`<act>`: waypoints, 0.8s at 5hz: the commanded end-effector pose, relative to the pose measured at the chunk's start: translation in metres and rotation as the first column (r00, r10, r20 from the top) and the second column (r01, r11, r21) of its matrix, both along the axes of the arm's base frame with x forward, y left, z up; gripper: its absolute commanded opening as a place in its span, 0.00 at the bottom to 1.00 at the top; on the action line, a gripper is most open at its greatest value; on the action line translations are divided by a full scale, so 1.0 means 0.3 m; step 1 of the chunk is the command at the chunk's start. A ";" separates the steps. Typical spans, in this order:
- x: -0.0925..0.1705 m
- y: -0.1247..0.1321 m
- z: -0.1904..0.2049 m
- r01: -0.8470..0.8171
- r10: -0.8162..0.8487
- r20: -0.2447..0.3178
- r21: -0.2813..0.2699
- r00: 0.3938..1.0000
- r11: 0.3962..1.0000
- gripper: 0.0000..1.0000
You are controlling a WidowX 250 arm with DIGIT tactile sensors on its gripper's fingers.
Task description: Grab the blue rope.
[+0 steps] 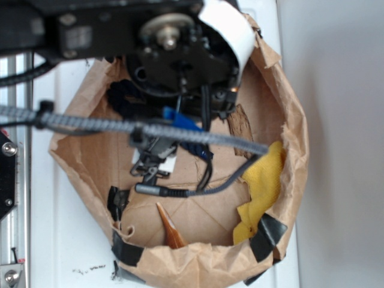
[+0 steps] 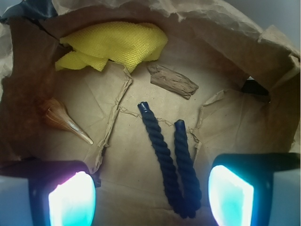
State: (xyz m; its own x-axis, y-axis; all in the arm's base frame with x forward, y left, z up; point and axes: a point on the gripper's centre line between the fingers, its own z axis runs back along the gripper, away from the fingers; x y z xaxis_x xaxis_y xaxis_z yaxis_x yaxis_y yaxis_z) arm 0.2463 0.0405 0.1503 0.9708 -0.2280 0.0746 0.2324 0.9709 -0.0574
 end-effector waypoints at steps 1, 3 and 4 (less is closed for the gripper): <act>0.001 0.000 0.034 -0.012 0.012 0.038 0.009 0.999 1.000 1.00; -0.004 -0.059 -0.129 0.060 -0.069 0.095 0.095 0.993 0.994 1.00; 0.000 -0.073 -0.188 0.083 -0.099 0.113 0.134 0.989 0.988 1.00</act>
